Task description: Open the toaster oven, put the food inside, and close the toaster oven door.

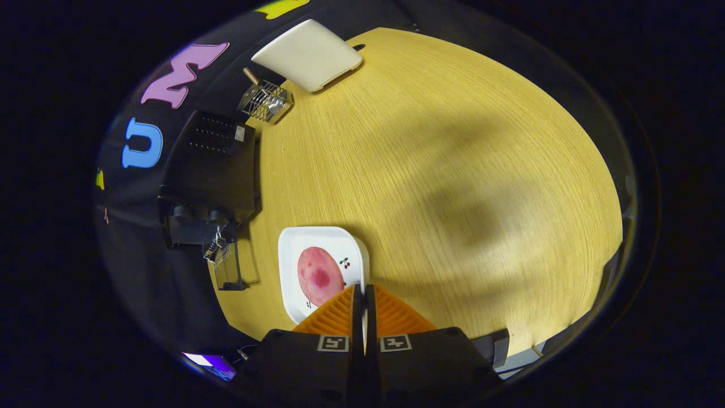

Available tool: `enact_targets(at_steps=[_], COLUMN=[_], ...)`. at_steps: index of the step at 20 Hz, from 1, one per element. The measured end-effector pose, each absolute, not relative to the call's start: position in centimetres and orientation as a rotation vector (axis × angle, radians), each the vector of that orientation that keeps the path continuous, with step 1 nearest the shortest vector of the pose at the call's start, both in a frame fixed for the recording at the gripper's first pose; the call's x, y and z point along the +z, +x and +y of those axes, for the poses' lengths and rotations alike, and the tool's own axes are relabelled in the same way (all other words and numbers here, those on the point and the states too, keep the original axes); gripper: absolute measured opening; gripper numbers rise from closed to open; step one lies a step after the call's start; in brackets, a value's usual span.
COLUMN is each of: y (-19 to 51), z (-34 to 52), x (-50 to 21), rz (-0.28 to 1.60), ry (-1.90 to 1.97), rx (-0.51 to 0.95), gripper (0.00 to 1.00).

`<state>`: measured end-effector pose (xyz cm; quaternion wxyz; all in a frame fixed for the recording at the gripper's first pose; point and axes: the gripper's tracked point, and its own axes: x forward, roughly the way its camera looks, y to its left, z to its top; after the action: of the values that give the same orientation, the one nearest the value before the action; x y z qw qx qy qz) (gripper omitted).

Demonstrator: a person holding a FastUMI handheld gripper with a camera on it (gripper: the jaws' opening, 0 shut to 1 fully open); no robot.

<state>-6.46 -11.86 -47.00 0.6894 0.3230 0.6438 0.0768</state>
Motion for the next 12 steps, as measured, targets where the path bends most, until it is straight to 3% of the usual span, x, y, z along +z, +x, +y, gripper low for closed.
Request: enact_targets(at_steps=[12], y=[-9.9], z=[-5.2], x=[-40.8], rz=[1.353], ry=[0.973], rx=[0.120], gripper=[0.05])
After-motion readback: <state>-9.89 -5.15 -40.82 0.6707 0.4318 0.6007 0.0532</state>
